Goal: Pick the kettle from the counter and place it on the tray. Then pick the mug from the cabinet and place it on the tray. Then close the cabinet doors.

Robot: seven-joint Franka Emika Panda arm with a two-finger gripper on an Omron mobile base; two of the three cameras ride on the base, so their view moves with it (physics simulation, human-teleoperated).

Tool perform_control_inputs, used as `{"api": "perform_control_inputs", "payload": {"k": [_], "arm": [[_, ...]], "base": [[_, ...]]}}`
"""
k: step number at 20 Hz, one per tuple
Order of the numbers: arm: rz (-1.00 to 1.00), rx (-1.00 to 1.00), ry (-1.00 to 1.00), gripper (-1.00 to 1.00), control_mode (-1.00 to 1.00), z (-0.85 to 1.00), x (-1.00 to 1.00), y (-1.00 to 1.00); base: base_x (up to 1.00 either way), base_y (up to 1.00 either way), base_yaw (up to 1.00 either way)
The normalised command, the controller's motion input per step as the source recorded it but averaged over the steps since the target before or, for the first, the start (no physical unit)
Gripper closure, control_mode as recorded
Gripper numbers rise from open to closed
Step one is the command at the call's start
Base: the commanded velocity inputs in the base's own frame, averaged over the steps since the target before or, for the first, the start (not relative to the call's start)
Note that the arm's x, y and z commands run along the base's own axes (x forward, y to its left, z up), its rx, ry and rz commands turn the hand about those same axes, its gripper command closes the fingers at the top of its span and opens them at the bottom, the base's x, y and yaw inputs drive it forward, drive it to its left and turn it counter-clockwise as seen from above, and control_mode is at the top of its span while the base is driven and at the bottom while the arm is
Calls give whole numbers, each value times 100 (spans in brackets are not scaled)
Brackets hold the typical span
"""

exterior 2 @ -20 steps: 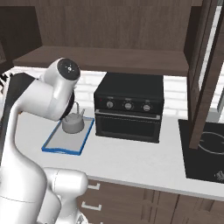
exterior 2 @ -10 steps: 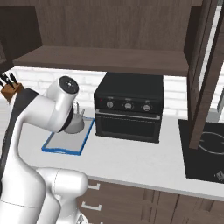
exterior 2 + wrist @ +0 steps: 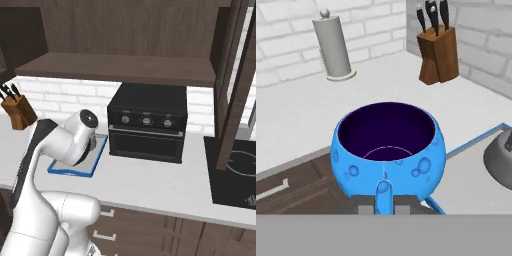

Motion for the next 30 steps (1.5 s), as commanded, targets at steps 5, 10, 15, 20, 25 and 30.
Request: {"api": "perform_control_inputs", "payload": {"k": [5,10,15,20,25,30], "arm": [[17,0,17,100,-100,-44,54,-2],[3,0,9,100,-100,-45,65,0],[0,-8,0,100,-100,-57,41,1],[0,-4,0,100,-100,-43,36,0],[0,-1,0,100,-100,-40,35,0],[2,-1,0,100,-100,-38,33,0]], "base": [[0,0,0],[0,0,0],[0,0,0],[0,0,0],[0,0,0],[0,0,0]]}}
